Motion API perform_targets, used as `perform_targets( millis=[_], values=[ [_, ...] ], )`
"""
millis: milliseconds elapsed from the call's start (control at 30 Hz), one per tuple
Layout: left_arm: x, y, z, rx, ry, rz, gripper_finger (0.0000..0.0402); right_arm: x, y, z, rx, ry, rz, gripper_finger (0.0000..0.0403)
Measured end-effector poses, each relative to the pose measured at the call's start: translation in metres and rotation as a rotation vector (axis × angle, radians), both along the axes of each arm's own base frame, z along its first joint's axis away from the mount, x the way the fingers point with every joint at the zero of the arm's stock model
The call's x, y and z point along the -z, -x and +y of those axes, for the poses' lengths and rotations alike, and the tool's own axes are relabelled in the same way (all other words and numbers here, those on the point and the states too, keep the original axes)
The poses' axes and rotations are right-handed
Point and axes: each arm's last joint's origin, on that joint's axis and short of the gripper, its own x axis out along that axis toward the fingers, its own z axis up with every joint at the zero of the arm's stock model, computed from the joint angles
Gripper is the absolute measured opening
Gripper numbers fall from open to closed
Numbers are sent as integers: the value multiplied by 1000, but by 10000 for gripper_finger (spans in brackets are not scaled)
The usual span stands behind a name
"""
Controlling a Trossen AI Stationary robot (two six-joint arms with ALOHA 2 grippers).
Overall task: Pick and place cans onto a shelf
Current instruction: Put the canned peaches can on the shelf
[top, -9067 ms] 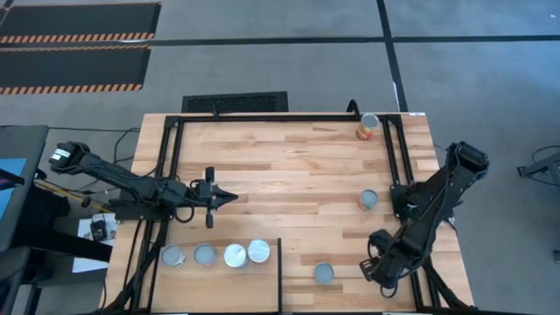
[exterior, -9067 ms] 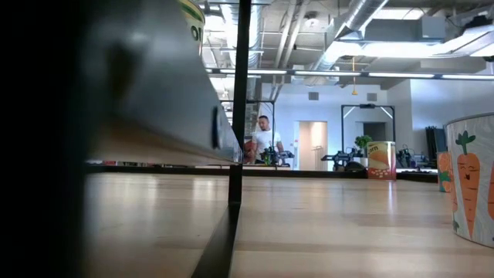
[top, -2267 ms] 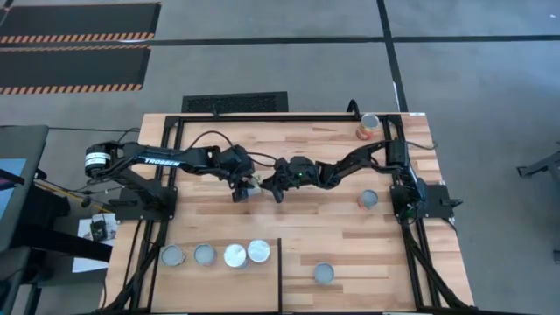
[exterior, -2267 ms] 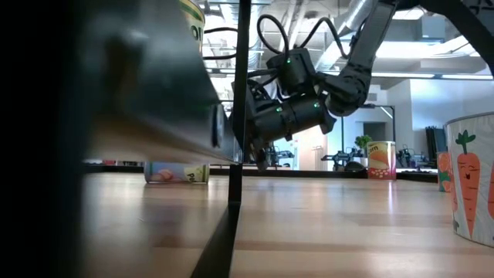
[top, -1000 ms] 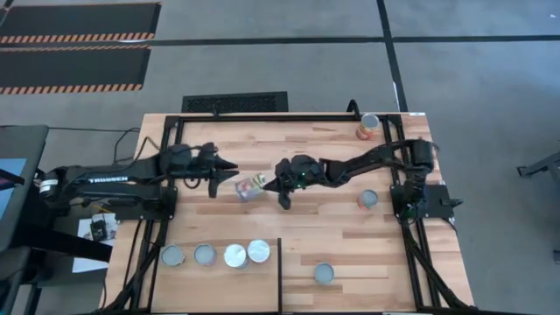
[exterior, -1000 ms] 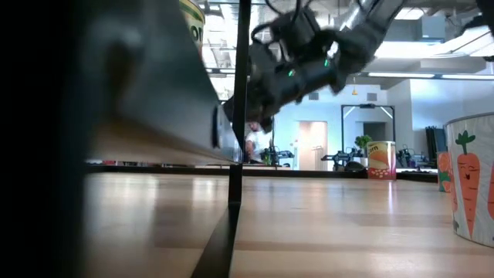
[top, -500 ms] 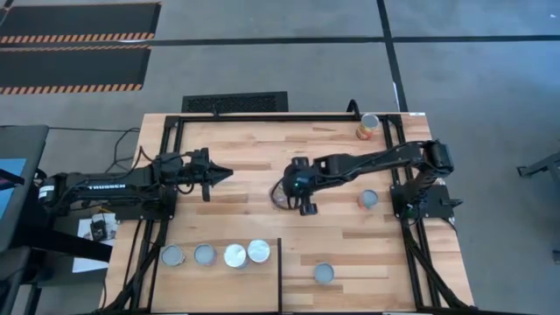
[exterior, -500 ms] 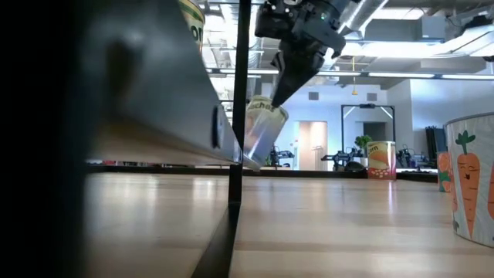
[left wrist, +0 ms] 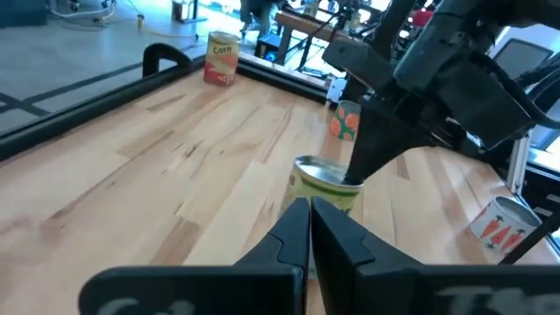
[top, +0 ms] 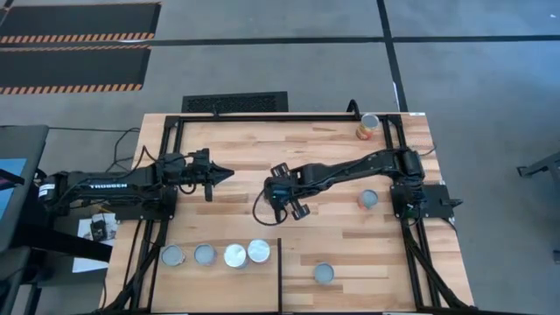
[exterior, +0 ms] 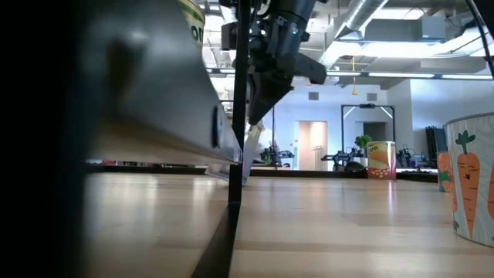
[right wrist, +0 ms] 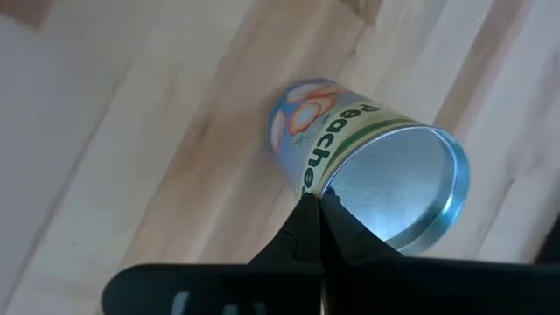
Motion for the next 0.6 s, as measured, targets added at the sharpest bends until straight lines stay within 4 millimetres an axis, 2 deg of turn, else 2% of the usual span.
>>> perform_targets(
  millis=[267,600],
  values=[
    [4,-3,1,2,4,34,0,-6,-10,1,-13,-7,-31,28],
    [7,-5,0,27,-9,54,0,-7,-11,1,-1,-26,-42,73]
  ],
)
